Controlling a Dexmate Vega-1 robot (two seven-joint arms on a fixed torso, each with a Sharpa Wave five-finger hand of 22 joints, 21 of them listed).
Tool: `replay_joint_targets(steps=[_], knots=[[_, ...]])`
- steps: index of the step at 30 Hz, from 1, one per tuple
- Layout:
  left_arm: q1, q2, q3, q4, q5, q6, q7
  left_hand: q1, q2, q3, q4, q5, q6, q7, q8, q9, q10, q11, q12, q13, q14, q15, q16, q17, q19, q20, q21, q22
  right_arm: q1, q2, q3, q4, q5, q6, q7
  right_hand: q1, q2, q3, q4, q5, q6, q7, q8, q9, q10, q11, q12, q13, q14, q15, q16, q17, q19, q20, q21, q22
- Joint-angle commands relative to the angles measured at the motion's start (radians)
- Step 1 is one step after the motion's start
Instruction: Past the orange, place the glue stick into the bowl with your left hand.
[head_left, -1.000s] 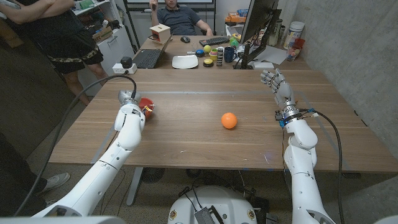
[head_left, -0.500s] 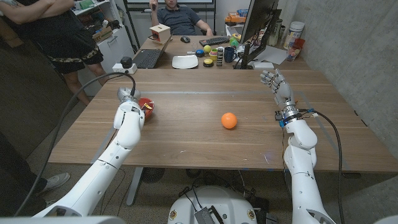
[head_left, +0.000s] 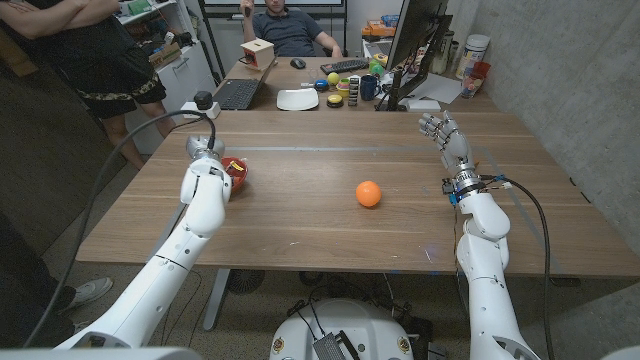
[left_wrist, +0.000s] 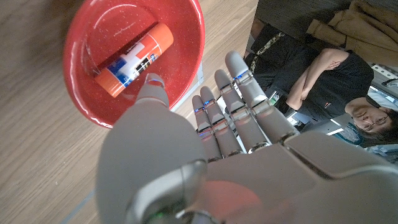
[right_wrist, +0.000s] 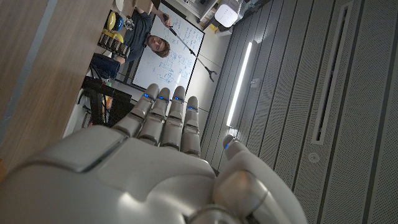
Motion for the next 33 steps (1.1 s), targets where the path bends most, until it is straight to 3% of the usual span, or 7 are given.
replay_joint_targets(steps=[1, 33], knots=[[0.003, -0.012, -0.015, -0.03, 0.013, -0.007, -0.009, -0.007, 0.002, 0.002, 0.003, 0.005, 0.007, 0.001, 0.01, 0.001, 0.005, -0.003, 0.003, 0.001, 0.007, -0.131, 0.004, 0.001, 0.008, -0.026, -0.004, 0.001, -0.006, 0.001, 0.002, -0.012, 0.003, 0.002, 0.001, 0.0, -0.006, -0.003, 0.001, 0.007, 0.004, 0.001, 0.001, 0.006, 0.008, -0.002, -0.002, 0.003, 0.006, -0.003, 0.006, 0.0, 0.011, 0.0, -0.006, 0.002], [0.017, -0.049, -0.075, -0.132, 0.009, -0.025, -0.016, -0.025, -0.002, -0.008, 0.012, 0.006, 0.009, 0.001, 0.011, -0.001, 0.011, 0.0, 0.005, -0.002, 0.011, -0.129, 0.005, -0.001, 0.016, -0.026, -0.017, 0.001, -0.008, 0.001, 0.007, -0.005, 0.015, 0.014, 0.007, -0.002, -0.006, -0.008, 0.002, 0.007, 0.004, 0.001, 0.001, 0.006, 0.008, -0.003, -0.002, 0.003, 0.007, -0.003, 0.005, 0.0, 0.012, 0.001, -0.013, 0.002]])
